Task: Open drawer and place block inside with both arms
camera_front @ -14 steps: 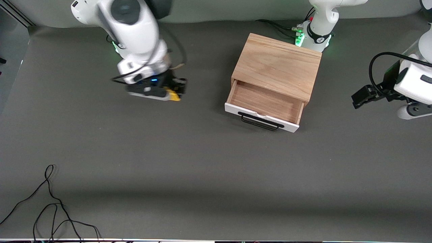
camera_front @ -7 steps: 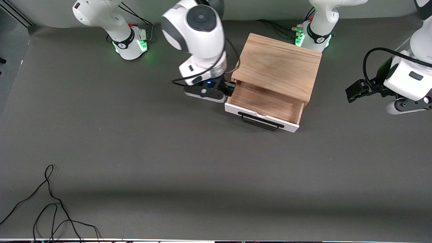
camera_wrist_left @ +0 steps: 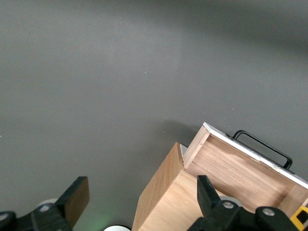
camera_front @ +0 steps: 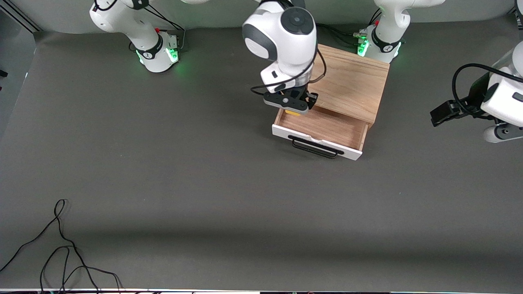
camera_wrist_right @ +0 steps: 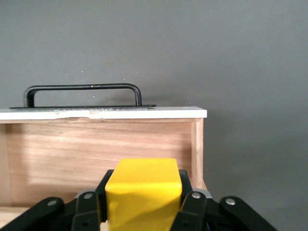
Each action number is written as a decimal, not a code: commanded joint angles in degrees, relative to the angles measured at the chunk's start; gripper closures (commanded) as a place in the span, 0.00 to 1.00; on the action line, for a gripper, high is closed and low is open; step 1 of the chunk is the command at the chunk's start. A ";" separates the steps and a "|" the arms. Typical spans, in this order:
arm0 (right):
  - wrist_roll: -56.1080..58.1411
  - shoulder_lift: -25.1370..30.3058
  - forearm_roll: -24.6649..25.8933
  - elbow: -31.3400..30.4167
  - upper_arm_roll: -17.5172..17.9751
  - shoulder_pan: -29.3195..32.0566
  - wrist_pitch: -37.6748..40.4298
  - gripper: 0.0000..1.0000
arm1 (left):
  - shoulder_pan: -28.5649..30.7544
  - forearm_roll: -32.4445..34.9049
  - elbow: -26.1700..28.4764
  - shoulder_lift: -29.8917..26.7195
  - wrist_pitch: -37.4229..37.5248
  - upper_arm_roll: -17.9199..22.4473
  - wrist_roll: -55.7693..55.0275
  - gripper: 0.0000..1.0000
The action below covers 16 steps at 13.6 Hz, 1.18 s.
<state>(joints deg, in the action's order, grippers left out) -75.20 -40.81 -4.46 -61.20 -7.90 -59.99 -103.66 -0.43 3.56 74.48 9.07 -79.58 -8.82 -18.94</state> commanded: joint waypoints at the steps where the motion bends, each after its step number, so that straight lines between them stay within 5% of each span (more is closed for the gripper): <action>1: -0.65 -3.13 -0.64 3.54 -0.36 -0.03 -0.49 0.92 | -0.27 -0.74 1.98 -2.21 -0.22 1.96 4.34 0.00; 6: -0.38 -5.59 -0.55 3.01 -0.36 -0.04 -1.46 0.92 | -1.50 -0.13 17.87 -12.40 -11.81 5.39 19.08 0.00; 16: -0.03 -8.93 -0.37 2.66 -0.36 -0.39 -4.36 0.92 | -2.91 -0.04 14.55 -12.41 -11.12 9.00 26.58 0.00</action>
<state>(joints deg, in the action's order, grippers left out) -75.20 -48.52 -4.46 -60.50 -7.88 -60.05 -108.06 -1.78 3.50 89.36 -2.83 -90.03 -0.57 6.82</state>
